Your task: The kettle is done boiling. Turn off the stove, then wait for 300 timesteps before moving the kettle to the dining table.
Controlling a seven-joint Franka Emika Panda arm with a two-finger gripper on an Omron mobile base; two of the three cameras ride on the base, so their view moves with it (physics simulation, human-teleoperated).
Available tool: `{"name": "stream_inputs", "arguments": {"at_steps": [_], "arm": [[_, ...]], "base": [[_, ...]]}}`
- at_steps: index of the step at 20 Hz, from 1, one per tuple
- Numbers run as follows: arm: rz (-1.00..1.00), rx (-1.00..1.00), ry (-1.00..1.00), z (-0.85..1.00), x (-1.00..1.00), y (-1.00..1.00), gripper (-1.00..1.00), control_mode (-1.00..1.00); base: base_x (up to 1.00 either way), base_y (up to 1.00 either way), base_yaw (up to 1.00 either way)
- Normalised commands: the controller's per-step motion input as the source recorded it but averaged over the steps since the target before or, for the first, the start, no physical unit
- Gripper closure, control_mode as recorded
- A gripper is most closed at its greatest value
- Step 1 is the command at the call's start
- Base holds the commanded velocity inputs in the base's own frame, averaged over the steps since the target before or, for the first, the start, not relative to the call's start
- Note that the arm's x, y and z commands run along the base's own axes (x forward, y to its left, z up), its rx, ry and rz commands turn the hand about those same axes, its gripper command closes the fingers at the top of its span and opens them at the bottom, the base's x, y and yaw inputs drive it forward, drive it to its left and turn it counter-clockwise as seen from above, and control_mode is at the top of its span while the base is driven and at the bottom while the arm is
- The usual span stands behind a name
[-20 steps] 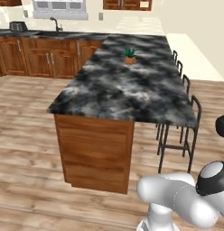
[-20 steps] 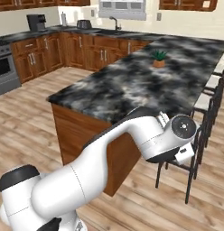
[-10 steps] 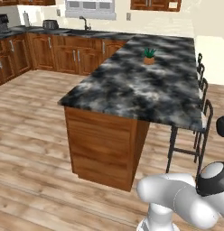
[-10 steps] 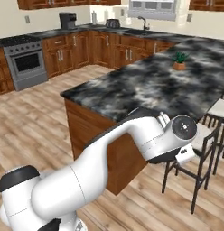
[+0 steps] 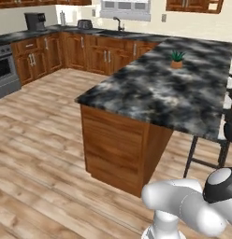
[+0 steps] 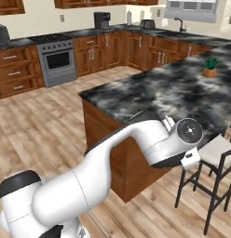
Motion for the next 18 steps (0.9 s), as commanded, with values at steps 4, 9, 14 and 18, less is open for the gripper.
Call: {"name": "stream_inputs", "arguments": {"at_steps": [4,9,14,18], "arm": [[0.00,0.00,0.00,0.00,0.00,0.00,1.00,1.00],[0.00,0.00,0.00,0.00,0.00,0.00,1.00,1.00],[0.00,0.00,0.00,0.00,0.00,0.00,1.00,1.00],[0.00,0.00,0.00,0.00,0.00,0.00,1.00,1.00]], "base": [[0.00,-0.60,0.31],[0.00,-0.60,0.30],[0.00,-0.59,0.30],[0.00,-0.58,0.31]]}}
